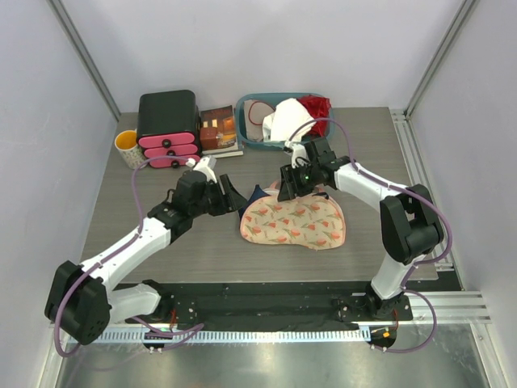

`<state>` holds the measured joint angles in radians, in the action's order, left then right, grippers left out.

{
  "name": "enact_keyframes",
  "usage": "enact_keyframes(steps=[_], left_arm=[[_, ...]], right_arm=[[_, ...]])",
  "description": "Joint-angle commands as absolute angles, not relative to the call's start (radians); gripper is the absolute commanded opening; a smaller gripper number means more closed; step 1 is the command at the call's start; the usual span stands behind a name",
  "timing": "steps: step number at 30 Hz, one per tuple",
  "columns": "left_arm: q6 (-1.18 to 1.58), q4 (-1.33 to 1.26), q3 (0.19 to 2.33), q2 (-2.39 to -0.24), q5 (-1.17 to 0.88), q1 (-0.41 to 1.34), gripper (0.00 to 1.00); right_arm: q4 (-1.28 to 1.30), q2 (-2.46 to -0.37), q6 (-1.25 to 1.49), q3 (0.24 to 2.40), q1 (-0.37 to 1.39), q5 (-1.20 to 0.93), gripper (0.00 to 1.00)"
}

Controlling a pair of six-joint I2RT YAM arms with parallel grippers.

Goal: Place the bra in the laundry bag and zip it closed
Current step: Open the laundry bag at the center of the board.

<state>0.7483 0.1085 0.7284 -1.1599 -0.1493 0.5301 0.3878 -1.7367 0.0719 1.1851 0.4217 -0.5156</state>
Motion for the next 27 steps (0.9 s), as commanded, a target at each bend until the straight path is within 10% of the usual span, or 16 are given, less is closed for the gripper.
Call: enact_keyframes(steps=[1,10,17,24,27], left_arm=[[0.726,0.118,0.719,-1.129,-0.137,0.532,0.58],[0.719,0.124,0.719,-1.135,-0.135,0.532,0.58],[0.723,0.152,0.742,-1.126,-0.106,0.532,0.58],[0.733,0.186,0.791,-1.161,-0.071,0.532,0.59],[0.738,0.178,0.81,-1.198,-0.072,0.532,0.58]], right_arm=[[0.391,-1.706,0.057,1.206,0.423,-0.439,0.5],[0.42,-1.727,0.032,1.226,0.433,-0.411,0.48],[0.449,-1.674,0.072,1.207,0.488,-0.476,0.01],[0.442,-1.367,0.28,1.007,0.65,-0.466,0.02],[0.355,-1.217,0.423,0.783,0.745,-0.512,0.21]])
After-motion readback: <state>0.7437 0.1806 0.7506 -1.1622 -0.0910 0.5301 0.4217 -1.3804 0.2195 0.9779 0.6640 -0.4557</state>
